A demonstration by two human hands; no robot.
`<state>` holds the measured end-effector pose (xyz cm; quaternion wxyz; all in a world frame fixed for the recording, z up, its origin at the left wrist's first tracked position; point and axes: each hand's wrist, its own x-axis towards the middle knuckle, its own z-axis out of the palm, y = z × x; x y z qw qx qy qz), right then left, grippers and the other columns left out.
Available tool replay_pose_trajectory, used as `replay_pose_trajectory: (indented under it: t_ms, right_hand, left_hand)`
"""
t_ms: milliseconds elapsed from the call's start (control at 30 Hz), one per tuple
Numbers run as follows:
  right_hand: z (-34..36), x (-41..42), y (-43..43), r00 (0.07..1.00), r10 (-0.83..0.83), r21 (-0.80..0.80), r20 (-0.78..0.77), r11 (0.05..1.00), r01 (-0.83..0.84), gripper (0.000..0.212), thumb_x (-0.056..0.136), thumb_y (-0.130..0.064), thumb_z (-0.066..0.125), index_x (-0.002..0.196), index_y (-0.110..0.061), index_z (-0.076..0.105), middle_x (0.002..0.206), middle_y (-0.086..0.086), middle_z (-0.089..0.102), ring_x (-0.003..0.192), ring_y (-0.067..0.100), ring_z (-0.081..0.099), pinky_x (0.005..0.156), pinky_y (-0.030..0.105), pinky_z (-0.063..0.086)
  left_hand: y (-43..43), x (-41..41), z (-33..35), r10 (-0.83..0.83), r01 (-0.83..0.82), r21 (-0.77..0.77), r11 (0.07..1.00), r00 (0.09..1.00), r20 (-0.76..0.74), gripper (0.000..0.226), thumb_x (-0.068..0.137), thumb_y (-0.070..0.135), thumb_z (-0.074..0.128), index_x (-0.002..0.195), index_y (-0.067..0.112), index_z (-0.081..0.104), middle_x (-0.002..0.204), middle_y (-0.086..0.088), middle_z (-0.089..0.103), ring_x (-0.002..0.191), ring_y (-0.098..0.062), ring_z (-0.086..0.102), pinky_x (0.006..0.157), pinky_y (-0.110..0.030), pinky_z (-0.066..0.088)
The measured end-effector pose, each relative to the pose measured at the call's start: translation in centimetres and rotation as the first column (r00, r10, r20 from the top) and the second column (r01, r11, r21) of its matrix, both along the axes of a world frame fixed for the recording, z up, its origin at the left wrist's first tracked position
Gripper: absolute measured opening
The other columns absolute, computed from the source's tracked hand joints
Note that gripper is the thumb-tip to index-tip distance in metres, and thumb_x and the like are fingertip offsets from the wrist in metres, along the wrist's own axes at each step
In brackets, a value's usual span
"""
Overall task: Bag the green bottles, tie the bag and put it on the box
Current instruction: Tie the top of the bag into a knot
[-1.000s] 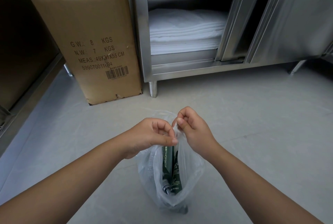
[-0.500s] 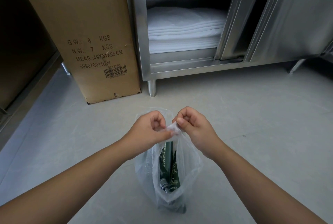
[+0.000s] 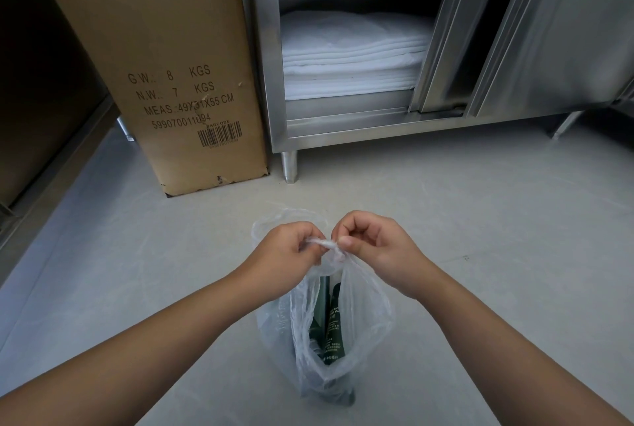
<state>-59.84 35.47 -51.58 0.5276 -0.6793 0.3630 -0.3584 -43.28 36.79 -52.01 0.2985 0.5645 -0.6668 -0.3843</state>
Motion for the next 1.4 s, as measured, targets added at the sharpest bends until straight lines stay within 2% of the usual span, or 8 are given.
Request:
replay_pose_trajectory:
  t_ms: [233, 467, 633, 767, 900, 1033, 1300, 1400]
  right_hand:
    - [0.1, -0.3, -0.2, 0.998, -0.035, -0.019, -0.059, 0.999, 0.034, 0.026, 0.084, 0.006, 0.053, 0.071, -0.016, 0.056, 0.071, 0.000, 0.055, 0.065, 0.002, 0.050, 0.065, 0.013, 0.041]
    - [0.1, -0.3, -0.2, 0.988, -0.064, -0.075, -0.139, 0.996, 0.054, 0.027, 0.084, 0.004, 0.055, 0.071, -0.020, 0.054, 0.071, 0.000, 0.054, 0.069, 0.011, 0.048, 0.066, 0.020, 0.040]
    - [0.2, -0.3, -0.1, 0.980, -0.067, -0.112, -0.187, 0.993, 0.047, 0.028, 0.085, 0.001, 0.055, 0.071, -0.023, 0.053, 0.075, 0.007, 0.054, 0.072, 0.020, 0.048, 0.068, 0.030, 0.040]
    - [0.2, -0.3, -0.1, 0.967, -0.074, -0.158, -0.243, 0.987, 0.036, 0.025, 0.086, -0.001, 0.054, 0.073, -0.023, 0.052, 0.080, 0.014, 0.058, 0.076, 0.030, 0.052, 0.070, 0.037, 0.043]
    - [0.2, -0.1, 0.1, 0.958, -0.061, -0.182, -0.281, 0.983, 0.009, 0.022, 0.086, -0.001, 0.053, 0.075, -0.020, 0.050, 0.076, -0.001, 0.056, 0.071, 0.008, 0.049, 0.066, 0.015, 0.039]
    - [0.4, 0.0, 0.0, 0.955, -0.065, -0.195, -0.289, 0.981, 0.008, 0.027, 0.087, -0.001, 0.052, 0.073, -0.024, 0.048, 0.073, -0.006, 0.053, 0.068, 0.003, 0.046, 0.064, 0.011, 0.037]
    - [-0.1, -0.2, -0.3, 0.964, -0.059, -0.125, -0.260, 0.992, 0.027, 0.028, 0.089, -0.002, 0.049, 0.072, -0.024, 0.047, 0.079, 0.009, 0.055, 0.073, 0.019, 0.047, 0.069, 0.030, 0.038]
    - [-0.6, -0.4, -0.5, 0.959, -0.069, -0.108, -0.274, 0.993, 0.040, 0.029, 0.089, -0.002, 0.048, 0.071, -0.025, 0.047, 0.079, -0.001, 0.055, 0.076, 0.019, 0.048, 0.072, 0.031, 0.038]
  left_hand:
    - [0.2, 0.4, 1.0, -0.095, 0.149, 0.190, 0.970, 0.959, -0.268, 0.020, 0.090, 0.001, 0.048, 0.078, 0.014, 0.057, 0.072, 0.007, 0.060, 0.065, -0.002, 0.051, 0.063, -0.012, 0.041]
    - [0.4, 0.8, 1.8, -0.060, 0.179, 0.275, 0.945, 0.918, -0.392, 0.003, 0.085, 0.010, 0.058, 0.084, 0.011, 0.060, 0.075, 0.002, 0.065, 0.064, -0.005, 0.054, 0.059, -0.014, 0.043]
    - [0.3, 1.2, 1.7, 0.006, 0.199, 0.375, 0.905, 0.877, -0.480, 0.021, 0.092, 0.017, 0.047, 0.081, 0.009, 0.064, 0.070, 0.002, 0.069, 0.057, -0.008, 0.050, 0.065, -0.026, 0.041]
    - [0.3, 1.5, 1.7, -0.049, 0.232, 0.364, 0.902, 0.893, -0.447, 0.007, 0.081, 0.013, 0.060, 0.078, 0.009, 0.065, 0.061, 0.003, 0.066, 0.058, -0.011, 0.048, 0.060, -0.028, 0.033]
    - [0.3, 1.2, 1.7, -0.013, 0.179, 0.375, 0.910, 0.914, -0.405, 0.004, 0.077, 0.008, 0.066, 0.075, 0.010, 0.062, 0.060, 0.002, 0.068, 0.051, -0.010, 0.047, 0.047, -0.020, 0.030]
    - [0.4, 0.7, 1.8, 0.055, 0.088, 0.329, 0.940, 0.915, -0.400, 0.006, 0.077, 0.002, 0.065, 0.075, 0.004, 0.060, 0.049, 0.003, 0.065, 0.041, -0.003, 0.052, 0.041, -0.014, 0.034]
    - [0.1, 0.8, 1.5, 0.230, -0.044, 0.365, 0.930, 0.844, -0.485, 0.007, 0.076, -0.002, 0.064, 0.071, 0.000, 0.060, 0.050, -0.005, 0.064, 0.041, -0.008, 0.058, 0.041, -0.015, 0.043]
    - [-0.2, 1.1, 1.0, 0.259, -0.042, 0.421, 0.906, 0.843, -0.471, 0.010, 0.074, 0.004, 0.066, 0.067, 0.007, 0.061, 0.056, -0.005, 0.068, 0.051, -0.012, 0.062, 0.050, -0.022, 0.049]
